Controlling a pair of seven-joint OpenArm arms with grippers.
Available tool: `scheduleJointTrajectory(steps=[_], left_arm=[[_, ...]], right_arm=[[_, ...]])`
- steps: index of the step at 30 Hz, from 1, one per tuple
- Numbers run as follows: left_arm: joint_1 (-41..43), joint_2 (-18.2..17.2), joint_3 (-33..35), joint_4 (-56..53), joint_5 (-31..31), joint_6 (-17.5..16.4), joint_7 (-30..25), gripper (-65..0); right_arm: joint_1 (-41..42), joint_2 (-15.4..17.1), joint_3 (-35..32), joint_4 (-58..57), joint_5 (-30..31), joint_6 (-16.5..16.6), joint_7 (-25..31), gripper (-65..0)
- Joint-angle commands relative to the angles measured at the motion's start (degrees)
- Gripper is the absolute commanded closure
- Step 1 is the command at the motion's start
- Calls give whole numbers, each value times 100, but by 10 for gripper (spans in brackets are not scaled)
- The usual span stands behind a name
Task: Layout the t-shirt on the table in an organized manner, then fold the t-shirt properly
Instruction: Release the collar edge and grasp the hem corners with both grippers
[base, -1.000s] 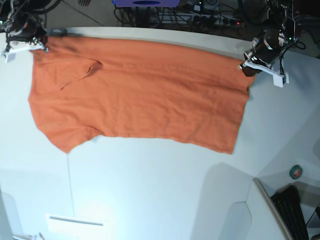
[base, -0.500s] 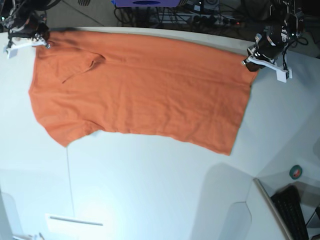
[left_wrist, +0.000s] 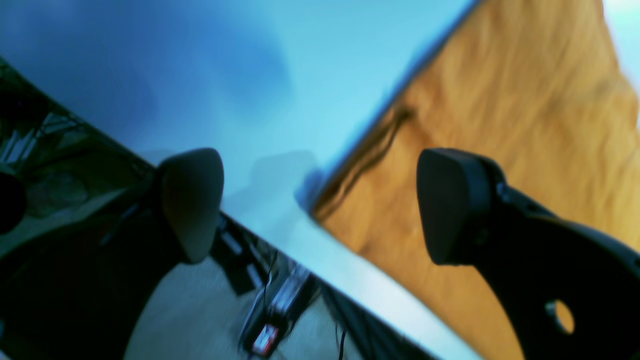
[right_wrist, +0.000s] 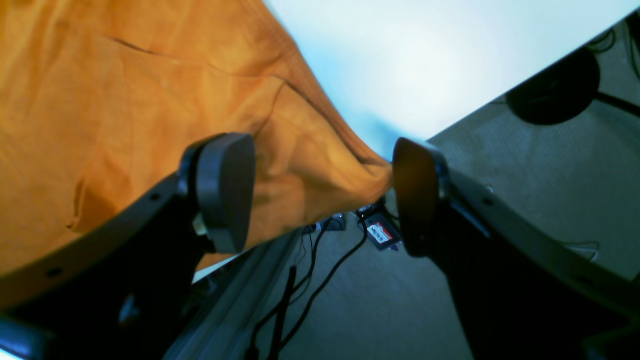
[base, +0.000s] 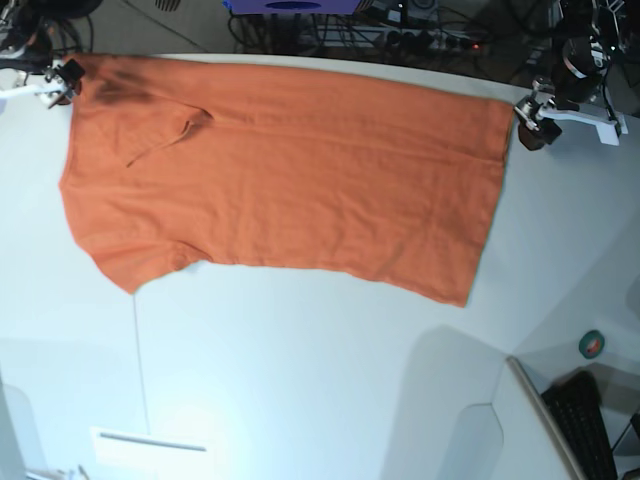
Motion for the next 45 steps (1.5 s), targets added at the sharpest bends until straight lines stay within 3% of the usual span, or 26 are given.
scheduleJointTrajectory(steps=[1, 4, 7, 8, 10, 14, 15, 18, 22, 26, 32, 35, 42, 45], left_arm=[[-8, -116, -213, 149, -43, -30, -144, -581], [-201, -160, -406, 245, -43, -48, -144, -578], [-465, -353, -354, 219, -43, -56, -144, -551], [-570, -415, -231, 210, -34, -56, -144, -504], [-764, -556, -20, 201, -16, -56, -144, -344], [-1186, -863, 464, -168, -7, -56, -144, -5], [-1309, -1022, 719, -335, -7, -56, -127, 0], [-1748, -1461, 1387, -713, -7, -56, 49, 0], [-2276, -1760, 1853, -1144, -7, -56, 181, 0], [-2610, -1822, 1923, -1442, -7, -56, 181, 0], [-2900, -1813, 1923, -1785, -7, -56, 172, -387], [-2979, -1795, 1932, -1847, -7, -56, 172, -512], [-3129, -1822, 1932, -2278, -7, -56, 172, -536], [-3243, -1839, 2231, -2374, 1, -56, 163, -543]], right_arm=[[106, 138, 121, 107, 28, 11, 92, -411], [555, 516, 50, 63, 28, 11, 92, -414], [1284, 1149, -495, -95, 28, 28, 83, -417], [1618, 1404, -776, -297, 28, 28, 83, -419], [2436, 1879, -1356, -983, 28, 28, 83, -419], [3869, 2354, -2464, -2495, 28, 81, 83, -420], [4159, 2433, -2798, -2776, 28, 204, 92, -420], [4836, 2468, -3484, -3383, 28, 600, 118, -422], [5583, 2442, -4073, -4438, 28, 661, 241, -473], [5961, 2442, -4565, -5291, 28, 688, 707, -519], [6137, 2195, -5022, -6091, 28, 705, 1182, -534], [6111, 2028, -5128, -6091, 28, 705, 1287, -531], [6102, 1940, -5128, -6126, 28, 705, 1411, -527], [6014, 1923, -5128, -6126, 28, 705, 1411, -450]])
